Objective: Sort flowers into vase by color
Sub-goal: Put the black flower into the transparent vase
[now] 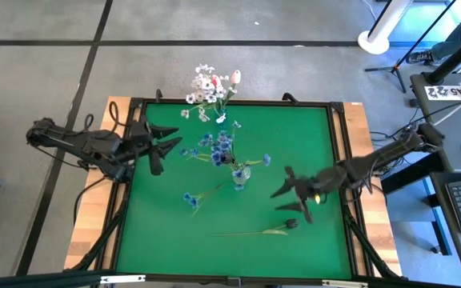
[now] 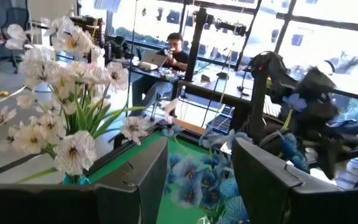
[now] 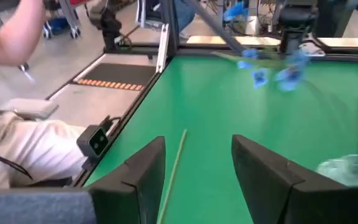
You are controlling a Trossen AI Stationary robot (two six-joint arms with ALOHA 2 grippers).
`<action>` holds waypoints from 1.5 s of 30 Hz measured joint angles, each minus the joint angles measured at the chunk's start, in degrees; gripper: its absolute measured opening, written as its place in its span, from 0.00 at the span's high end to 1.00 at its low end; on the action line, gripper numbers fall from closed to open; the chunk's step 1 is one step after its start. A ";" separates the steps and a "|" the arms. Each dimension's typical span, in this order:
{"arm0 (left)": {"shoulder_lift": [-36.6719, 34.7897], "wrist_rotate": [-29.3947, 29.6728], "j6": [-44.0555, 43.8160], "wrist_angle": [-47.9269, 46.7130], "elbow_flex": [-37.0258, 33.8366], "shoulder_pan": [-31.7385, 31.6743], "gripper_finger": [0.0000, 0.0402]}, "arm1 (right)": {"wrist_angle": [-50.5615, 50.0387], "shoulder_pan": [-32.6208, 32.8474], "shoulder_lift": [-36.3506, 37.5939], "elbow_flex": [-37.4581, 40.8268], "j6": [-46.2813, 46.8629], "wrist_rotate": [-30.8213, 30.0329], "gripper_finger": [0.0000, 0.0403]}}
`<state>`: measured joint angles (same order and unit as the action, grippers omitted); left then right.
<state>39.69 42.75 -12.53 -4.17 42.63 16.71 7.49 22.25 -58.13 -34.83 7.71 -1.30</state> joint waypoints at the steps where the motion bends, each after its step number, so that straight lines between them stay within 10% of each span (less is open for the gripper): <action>1: -0.02 -0.01 0.09 -0.19 0.37 0.00 0.57 | 0.75 2.39 -1.12 0.00 -0.01 -2.49 0.55; 5: -0.51 -0.84 -0.69 -0.11 2.22 0.21 0.57 | 3.52 8.78 -6.86 0.00 2.04 -8.22 0.55; 13: 2.19 -21.65 3.12 4.68 11.34 6.33 0.57 | -0.13 13.02 -20.48 0.02 14.97 -6.51 0.55; 21: 15.08 -14.43 0.79 1.36 11.88 13.52 0.63 | 0.46 13.53 -31.15 0.02 21.33 2.95 0.55; 33: 28.67 -4.35 0.48 1.06 16.99 21.66 0.69 | -3.10 13.78 -32.85 -0.15 21.36 -3.52 0.56; 45: 31.97 -4.25 -3.49 0.24 17.14 22.08 0.69 | -8.44 13.68 -32.72 -2.32 20.56 -4.72 0.96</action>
<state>71.66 38.50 -16.01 -3.94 59.77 38.79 -0.94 35.93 -90.85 -37.15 28.27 -6.02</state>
